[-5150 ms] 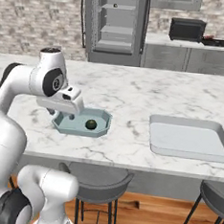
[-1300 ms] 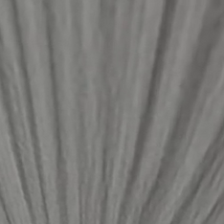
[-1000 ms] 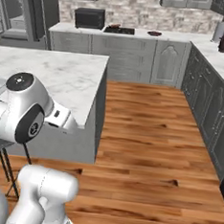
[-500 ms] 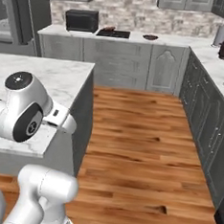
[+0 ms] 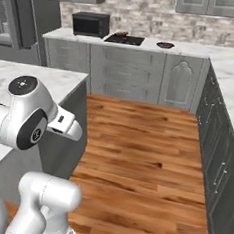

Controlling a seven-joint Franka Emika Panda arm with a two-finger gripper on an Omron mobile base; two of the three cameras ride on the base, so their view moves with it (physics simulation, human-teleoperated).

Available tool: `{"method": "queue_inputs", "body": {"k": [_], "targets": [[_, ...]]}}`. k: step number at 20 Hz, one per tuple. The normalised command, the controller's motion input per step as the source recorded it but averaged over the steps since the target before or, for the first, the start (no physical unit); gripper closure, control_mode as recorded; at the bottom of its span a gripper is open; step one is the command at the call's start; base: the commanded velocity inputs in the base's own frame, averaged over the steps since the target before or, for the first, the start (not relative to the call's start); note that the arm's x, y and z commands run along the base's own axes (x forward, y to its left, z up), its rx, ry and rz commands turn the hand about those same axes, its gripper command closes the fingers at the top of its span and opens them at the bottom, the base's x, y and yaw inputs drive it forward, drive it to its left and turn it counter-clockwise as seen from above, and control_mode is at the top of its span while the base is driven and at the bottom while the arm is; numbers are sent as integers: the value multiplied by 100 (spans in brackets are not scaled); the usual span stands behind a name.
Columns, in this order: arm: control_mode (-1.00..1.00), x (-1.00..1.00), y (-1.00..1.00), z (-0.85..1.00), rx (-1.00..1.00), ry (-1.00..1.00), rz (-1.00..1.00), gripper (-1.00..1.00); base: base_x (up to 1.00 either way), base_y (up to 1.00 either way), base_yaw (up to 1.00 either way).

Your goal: Place the cold items (mushroom and squash) from the fridge in one tupperware on the dining counter. Place the warm items (kebab skewer and hot dog) in the stove area in another tupperware.

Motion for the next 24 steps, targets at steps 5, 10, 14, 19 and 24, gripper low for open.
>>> {"method": "queue_inputs", "body": {"k": [5, 10, 14, 19, 24], "targets": [[100, 0, 0, 0, 0, 0, 0, -100, 98, -55, 38], [100, 0, 0, 0, 0, 0, 0, -100, 87, -63, 36], [100, 0, 0, 0, 0, 0, 0, -100, 90, -62, 36], [100, 0, 0, 0, 0, 0, 0, -100, 89, -62, 37], [100, 0, 0, 0, 0, 0, 0, -100, 90, -61, 37]]}}
